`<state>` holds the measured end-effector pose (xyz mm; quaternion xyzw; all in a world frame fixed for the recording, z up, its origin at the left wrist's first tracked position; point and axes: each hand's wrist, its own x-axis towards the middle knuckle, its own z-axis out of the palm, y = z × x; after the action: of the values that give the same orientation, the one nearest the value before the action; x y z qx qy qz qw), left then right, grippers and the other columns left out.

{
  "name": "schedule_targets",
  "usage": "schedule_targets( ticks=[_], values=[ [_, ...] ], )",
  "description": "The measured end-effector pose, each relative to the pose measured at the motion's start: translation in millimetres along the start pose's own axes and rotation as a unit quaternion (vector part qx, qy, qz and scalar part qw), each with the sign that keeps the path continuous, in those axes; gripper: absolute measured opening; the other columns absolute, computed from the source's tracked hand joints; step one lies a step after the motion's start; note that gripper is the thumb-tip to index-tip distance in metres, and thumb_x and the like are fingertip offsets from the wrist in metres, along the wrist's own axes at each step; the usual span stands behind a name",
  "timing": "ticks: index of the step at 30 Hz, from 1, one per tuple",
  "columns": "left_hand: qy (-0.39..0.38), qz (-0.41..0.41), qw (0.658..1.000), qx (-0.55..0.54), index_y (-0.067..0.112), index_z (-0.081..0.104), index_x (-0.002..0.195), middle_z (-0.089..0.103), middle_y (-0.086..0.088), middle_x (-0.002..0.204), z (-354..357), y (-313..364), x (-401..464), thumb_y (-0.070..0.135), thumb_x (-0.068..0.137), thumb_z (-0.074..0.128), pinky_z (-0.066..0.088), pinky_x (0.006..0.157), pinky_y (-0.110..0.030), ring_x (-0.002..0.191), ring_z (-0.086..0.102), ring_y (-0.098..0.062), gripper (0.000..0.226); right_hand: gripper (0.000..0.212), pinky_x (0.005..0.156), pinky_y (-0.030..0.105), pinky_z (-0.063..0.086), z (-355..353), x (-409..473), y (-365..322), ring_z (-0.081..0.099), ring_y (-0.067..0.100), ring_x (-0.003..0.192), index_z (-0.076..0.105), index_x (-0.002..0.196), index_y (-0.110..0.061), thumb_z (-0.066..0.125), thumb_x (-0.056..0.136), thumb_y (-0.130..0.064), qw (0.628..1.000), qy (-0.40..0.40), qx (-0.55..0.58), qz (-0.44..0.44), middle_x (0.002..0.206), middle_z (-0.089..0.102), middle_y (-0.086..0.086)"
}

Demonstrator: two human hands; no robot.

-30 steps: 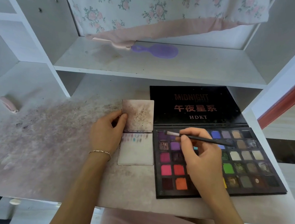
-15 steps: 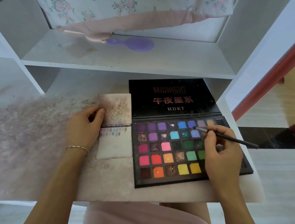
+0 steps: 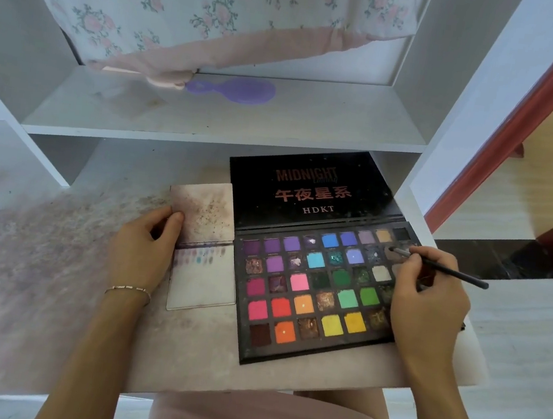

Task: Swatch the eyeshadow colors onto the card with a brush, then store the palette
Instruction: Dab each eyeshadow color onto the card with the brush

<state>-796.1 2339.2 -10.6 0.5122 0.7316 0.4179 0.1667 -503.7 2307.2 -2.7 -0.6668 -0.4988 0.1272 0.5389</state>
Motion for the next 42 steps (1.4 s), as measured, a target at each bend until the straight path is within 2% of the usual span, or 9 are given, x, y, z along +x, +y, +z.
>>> schedule_targets(
  ticks=[4,13,17,20,26,29,31,37,42],
  values=[
    [0.006,0.004,1.0,0.001,0.009,0.065,0.113,0.068,-0.004,0.103,0,0,0,0.023,0.09,0.054,0.041,0.081,-0.028,0.093,0.059,-0.019,0.028,0.016,0.056,-0.001,0.04,2,0,0,0.054,-0.009,0.072,0.049,0.089,-0.025,0.049,0.091,-0.009,1.0,-0.01,-0.013,0.003,0.077,0.052,-0.017],
    [0.01,0.012,1.0,-0.005,0.01,0.067,0.109,0.06,0.007,0.089,0,2,-2,0.021,0.091,0.054,0.038,0.077,-0.026,0.083,0.055,-0.014,0.025,0.019,0.057,0.008,0.036,0,-1,-3,0.054,-0.002,0.069,0.048,0.085,-0.025,0.049,0.09,-0.007,0.999,-0.019,-0.021,0.023,0.073,0.052,-0.015],
    [0.007,0.01,1.0,-0.015,0.009,0.068,0.108,0.062,0.006,0.09,0,1,-1,0.02,0.09,0.055,0.039,0.077,-0.026,0.083,0.056,-0.015,0.024,0.018,0.058,0.01,0.036,0,-1,-3,0.053,0.001,0.069,0.048,0.085,-0.024,0.049,0.091,-0.007,0.999,-0.028,-0.023,0.018,0.075,0.055,-0.005],
    [0.012,0.013,1.0,-0.014,0.007,0.069,0.103,0.062,0.009,0.083,0,1,-1,0.02,0.09,0.055,0.038,0.071,-0.024,0.074,0.054,-0.011,0.022,0.016,0.058,0.012,0.037,0,-1,-3,0.053,0.003,0.069,0.048,0.085,-0.022,0.049,0.091,-0.006,0.999,-0.026,-0.023,0.023,0.077,0.056,0.001],
    [0.01,0.011,1.0,-0.008,0.006,0.069,0.103,0.061,0.004,0.086,0,1,-1,0.02,0.09,0.055,0.038,0.076,-0.026,0.082,0.056,-0.018,0.023,0.017,0.057,0.009,0.036,0,-1,-3,0.053,0.003,0.067,0.048,0.085,-0.022,0.049,0.091,-0.007,0.999,-0.036,-0.033,0.019,0.075,0.055,-0.002],
    [0.003,0.007,1.0,-0.007,0.008,0.066,0.11,0.067,-0.002,0.099,0,1,-1,0.021,0.091,0.054,0.04,0.08,-0.026,0.09,0.056,-0.015,0.027,0.027,0.05,0.008,0.04,0,-1,-4,0.055,0.003,0.064,0.045,0.079,-0.03,0.049,0.09,-0.006,0.999,-0.025,-0.027,0.019,0.07,0.054,-0.006],
    [0.002,0.009,1.0,0.001,0.009,0.066,0.113,0.068,-0.008,0.107,-1,1,-1,0.022,0.091,0.053,0.041,0.082,-0.027,0.092,0.057,-0.016,0.029,0.031,0.054,0.005,0.042,-1,-2,-6,0.055,-0.002,0.067,0.045,0.078,-0.033,0.05,0.089,-0.005,1.0,-0.023,-0.014,0.005,0.071,0.053,-0.009],
    [0.003,0.01,1.0,0.001,0.009,0.066,0.112,0.069,-0.007,0.104,-2,1,-2,0.022,0.091,0.054,0.04,0.079,-0.025,0.087,0.055,-0.013,0.028,0.02,0.059,0.011,0.042,2,-7,-10,0.057,0.005,0.076,0.05,0.088,-0.023,0.051,0.088,-0.003,0.997,-0.071,0.004,-0.022,0.079,0.056,-0.005],
    [0.004,0.007,1.0,0.01,0.012,0.069,0.104,0.064,0.004,0.087,-3,3,-2,0.022,0.091,0.054,0.036,0.065,-0.021,0.079,0.056,-0.016,0.023,0.032,0.058,0.006,0.044,15,-24,-36,0.057,0.001,0.072,0.049,0.08,-0.033,0.052,0.086,-0.002,0.985,-0.148,0.059,-0.062,0.073,0.057,-0.011]
  ],
)
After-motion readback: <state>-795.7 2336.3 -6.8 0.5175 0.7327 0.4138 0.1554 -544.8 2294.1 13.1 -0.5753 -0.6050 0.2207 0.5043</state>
